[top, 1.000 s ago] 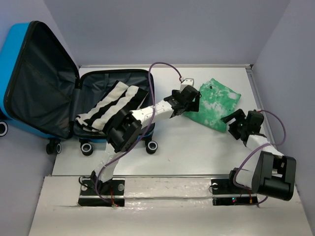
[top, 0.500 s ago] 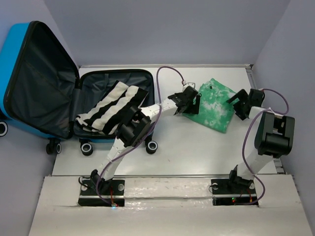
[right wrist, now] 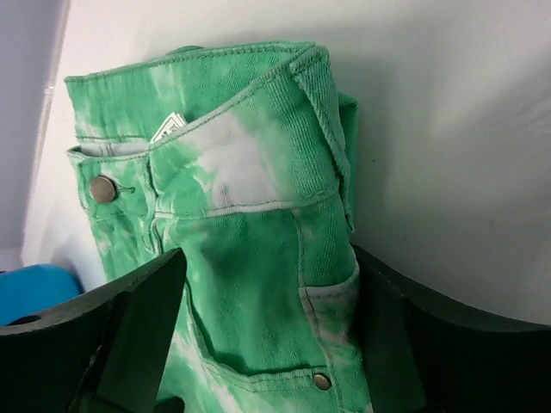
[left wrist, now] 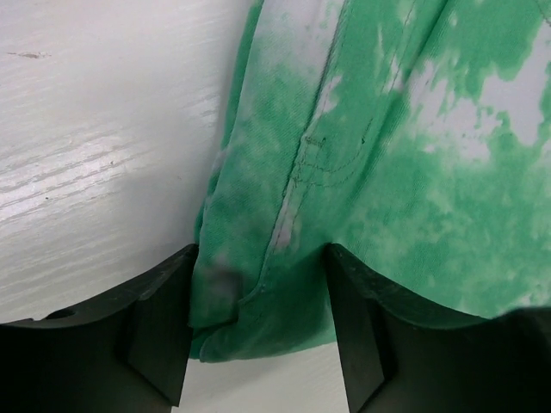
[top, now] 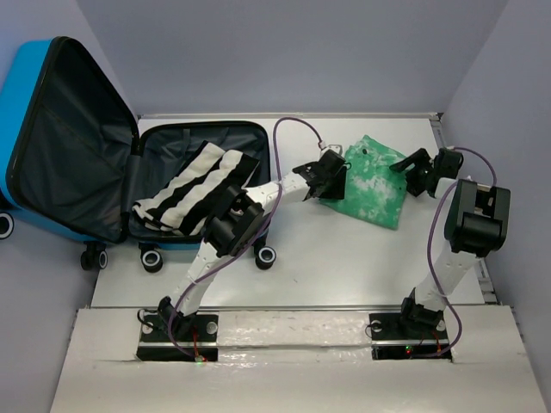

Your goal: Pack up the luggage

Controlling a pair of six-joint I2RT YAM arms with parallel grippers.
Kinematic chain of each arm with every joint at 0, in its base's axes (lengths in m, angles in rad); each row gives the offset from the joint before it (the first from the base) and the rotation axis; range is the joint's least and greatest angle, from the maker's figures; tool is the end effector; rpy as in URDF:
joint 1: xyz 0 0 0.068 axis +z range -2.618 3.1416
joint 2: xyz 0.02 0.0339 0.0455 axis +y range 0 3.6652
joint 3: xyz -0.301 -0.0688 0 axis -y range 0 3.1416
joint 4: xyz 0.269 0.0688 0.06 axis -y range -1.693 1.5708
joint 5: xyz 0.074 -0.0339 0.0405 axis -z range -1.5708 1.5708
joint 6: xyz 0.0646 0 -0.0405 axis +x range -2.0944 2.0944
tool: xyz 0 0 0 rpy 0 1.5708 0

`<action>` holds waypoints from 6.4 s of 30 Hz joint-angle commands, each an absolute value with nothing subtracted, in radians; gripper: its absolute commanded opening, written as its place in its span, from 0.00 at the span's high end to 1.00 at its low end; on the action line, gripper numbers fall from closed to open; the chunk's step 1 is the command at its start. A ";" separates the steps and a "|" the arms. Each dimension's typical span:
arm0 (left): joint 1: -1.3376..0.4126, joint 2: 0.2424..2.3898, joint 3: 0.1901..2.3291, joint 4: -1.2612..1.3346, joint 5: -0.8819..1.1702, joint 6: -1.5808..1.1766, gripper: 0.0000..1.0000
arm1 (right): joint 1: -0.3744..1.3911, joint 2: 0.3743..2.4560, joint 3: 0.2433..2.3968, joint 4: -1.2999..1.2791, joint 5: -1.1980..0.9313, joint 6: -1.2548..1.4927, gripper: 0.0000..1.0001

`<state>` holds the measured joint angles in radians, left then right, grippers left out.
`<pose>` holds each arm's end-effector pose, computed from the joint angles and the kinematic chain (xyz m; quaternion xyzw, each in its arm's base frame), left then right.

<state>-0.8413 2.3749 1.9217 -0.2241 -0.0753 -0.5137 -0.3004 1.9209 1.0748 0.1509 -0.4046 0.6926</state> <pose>0.4120 -0.4536 0.1717 0.1309 0.8918 -0.2442 0.3577 0.4363 -0.1085 0.1492 0.3477 0.8207 0.2594 0.3719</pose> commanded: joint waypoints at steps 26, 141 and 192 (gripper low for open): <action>-0.799 1.951 1.720 -0.092 -0.057 -0.482 0.94 | -0.198 1.651 0.911 0.646 -0.738 1.040 0.93; -0.877 1.004 0.977 -0.409 -1.463 -0.211 0.94 | 0.609 2.095 1.514 -0.052 -0.442 0.420 0.93; -0.046 1.394 1.425 -0.173 -0.124 -0.480 0.01 | 0.186 1.424 1.163 -0.167 -0.055 0.356 0.10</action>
<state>-0.0761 1.2942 1.2640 -0.2729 -0.1749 -0.4950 0.1783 1.5570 1.1679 -0.1783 -0.1753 0.3580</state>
